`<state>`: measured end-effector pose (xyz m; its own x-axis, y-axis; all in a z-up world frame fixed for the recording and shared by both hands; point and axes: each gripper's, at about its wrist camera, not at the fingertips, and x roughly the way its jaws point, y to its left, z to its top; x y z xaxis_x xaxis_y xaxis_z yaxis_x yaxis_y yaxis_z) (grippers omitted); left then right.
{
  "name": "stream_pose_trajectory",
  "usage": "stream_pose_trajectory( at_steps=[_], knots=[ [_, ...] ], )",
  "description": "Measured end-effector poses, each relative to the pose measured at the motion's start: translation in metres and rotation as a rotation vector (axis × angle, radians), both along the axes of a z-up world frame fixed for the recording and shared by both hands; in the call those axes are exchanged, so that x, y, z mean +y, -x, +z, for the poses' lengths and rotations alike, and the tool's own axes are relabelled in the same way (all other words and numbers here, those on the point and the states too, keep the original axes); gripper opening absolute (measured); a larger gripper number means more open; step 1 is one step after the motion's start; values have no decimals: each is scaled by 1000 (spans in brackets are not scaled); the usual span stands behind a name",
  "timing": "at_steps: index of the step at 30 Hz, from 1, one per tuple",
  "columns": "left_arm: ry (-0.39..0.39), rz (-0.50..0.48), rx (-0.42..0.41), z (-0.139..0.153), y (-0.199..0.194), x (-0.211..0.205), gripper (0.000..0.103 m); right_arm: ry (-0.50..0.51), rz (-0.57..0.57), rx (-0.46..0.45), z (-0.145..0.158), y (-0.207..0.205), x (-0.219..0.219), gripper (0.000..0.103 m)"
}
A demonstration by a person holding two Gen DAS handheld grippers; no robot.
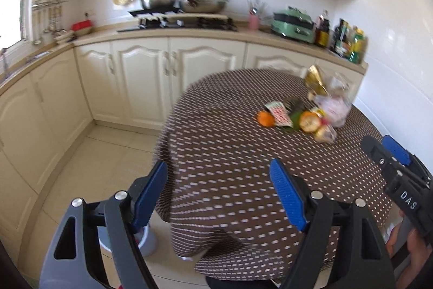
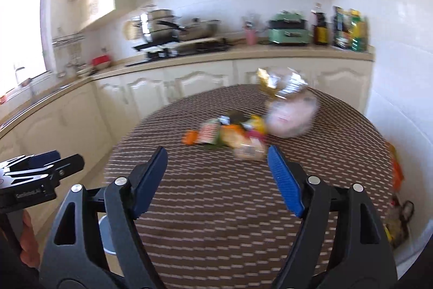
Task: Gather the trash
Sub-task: 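Move both open tools back toward the remaining trash on the table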
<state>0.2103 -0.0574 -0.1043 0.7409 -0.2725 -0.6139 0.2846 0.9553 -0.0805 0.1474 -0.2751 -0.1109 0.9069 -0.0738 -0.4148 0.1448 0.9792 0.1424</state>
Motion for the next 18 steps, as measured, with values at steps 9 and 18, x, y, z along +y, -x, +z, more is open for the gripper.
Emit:
stream_pose_trajectory(
  at_steps=[9,18],
  knots=[
    [11,-74,105,-27,-29,-55,77,-5,-34,148,-26,-27,-49,79],
    [36,-79,146,-27,-64,-80,77,-26,52,309,-34,-106,-48,79]
  ],
)
